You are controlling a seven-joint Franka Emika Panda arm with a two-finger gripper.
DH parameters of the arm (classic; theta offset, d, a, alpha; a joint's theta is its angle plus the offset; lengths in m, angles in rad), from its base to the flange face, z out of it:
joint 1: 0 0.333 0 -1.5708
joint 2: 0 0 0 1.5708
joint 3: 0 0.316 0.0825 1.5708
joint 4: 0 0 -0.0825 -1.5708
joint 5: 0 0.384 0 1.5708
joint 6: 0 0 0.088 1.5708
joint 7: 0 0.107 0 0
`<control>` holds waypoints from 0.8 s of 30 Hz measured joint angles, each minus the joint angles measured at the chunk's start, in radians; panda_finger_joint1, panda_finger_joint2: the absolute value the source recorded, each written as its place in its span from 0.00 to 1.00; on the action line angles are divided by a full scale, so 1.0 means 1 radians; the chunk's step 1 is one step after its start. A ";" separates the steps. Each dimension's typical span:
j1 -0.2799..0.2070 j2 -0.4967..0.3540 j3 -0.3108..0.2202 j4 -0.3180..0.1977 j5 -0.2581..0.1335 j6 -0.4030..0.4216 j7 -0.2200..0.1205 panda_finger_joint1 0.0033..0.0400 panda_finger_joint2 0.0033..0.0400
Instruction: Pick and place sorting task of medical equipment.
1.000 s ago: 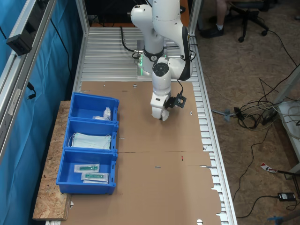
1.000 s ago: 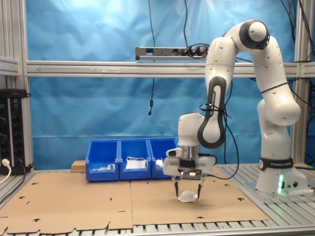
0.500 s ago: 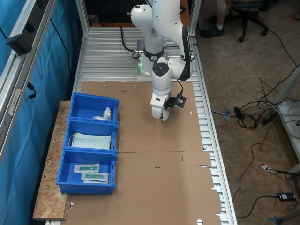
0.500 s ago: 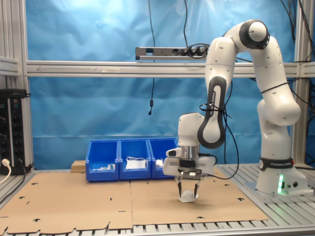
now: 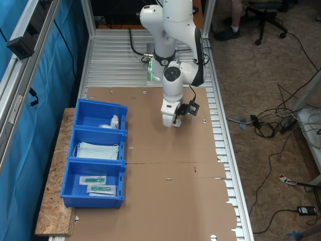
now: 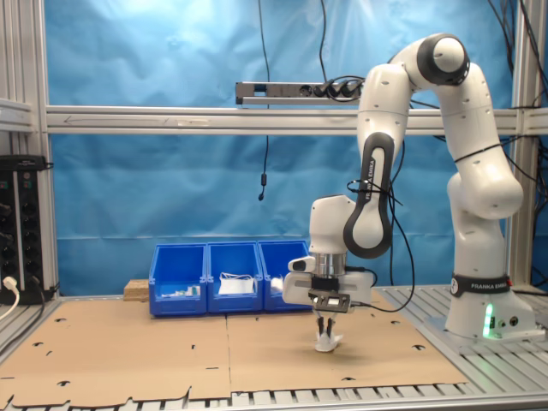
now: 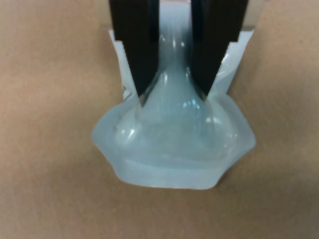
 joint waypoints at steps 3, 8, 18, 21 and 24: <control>0.000 0.000 0.000 0.000 0.000 0.002 0.000 0.02 0.02; 0.000 -0.001 0.000 0.000 0.000 0.002 0.000 0.02 0.02; 0.000 -0.049 0.000 0.000 0.000 -0.011 0.000 0.02 0.02; 0.000 -0.084 0.000 0.000 0.000 -0.037 0.000 0.02 0.02; 0.000 -0.140 -0.001 0.000 0.000 -0.088 0.000 0.02 0.02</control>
